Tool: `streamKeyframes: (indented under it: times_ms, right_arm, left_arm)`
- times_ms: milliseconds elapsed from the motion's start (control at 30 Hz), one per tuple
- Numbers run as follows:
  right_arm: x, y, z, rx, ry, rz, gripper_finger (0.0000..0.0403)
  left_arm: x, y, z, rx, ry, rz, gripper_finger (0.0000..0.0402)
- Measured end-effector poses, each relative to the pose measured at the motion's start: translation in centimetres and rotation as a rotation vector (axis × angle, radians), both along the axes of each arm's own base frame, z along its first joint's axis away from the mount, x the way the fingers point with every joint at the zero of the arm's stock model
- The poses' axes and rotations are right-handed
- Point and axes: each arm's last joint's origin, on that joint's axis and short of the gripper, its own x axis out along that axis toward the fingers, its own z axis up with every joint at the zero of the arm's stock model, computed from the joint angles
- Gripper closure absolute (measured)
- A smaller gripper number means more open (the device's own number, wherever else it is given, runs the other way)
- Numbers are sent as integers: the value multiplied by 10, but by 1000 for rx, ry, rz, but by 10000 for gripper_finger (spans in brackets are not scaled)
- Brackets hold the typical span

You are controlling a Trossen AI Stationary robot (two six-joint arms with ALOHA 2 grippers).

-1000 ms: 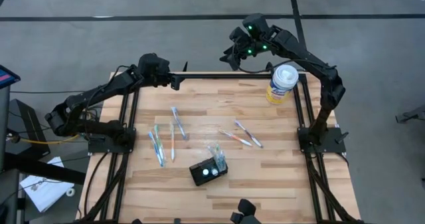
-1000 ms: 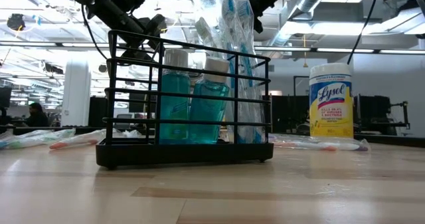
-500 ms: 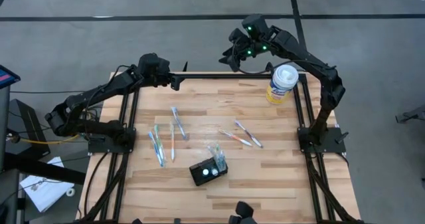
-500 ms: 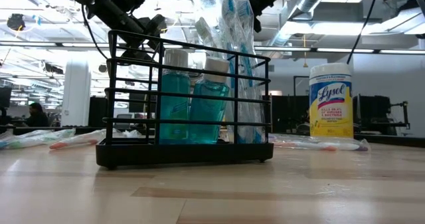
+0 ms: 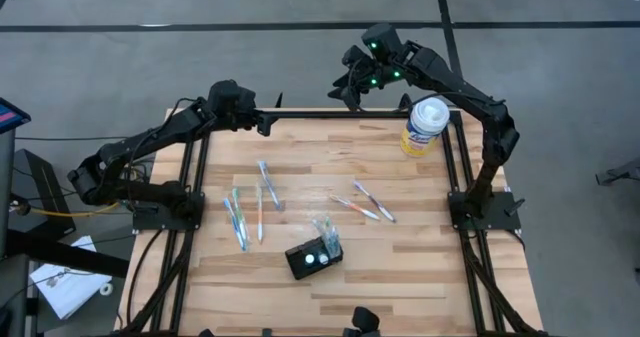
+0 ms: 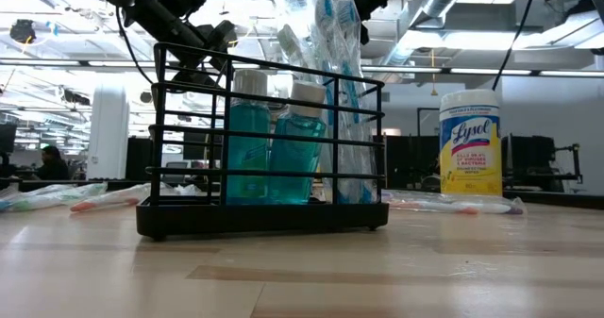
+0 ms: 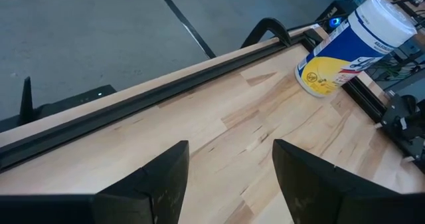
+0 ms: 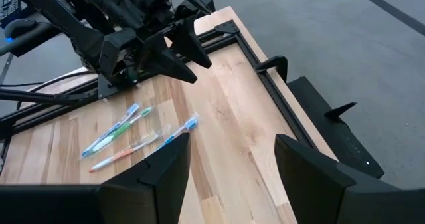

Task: Pick & Place toothbrushing station
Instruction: Put the green toothbrush into the mesh organizer

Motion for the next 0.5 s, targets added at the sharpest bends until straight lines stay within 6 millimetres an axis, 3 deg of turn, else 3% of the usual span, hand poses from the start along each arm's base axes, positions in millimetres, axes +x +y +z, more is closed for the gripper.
streamKeyframes:
  times_ms: [500]
  right_arm:
    - [0,0,0,1,0,0,194]
  left_arm:
    - [0,0,0,-1,-1,-9,188]
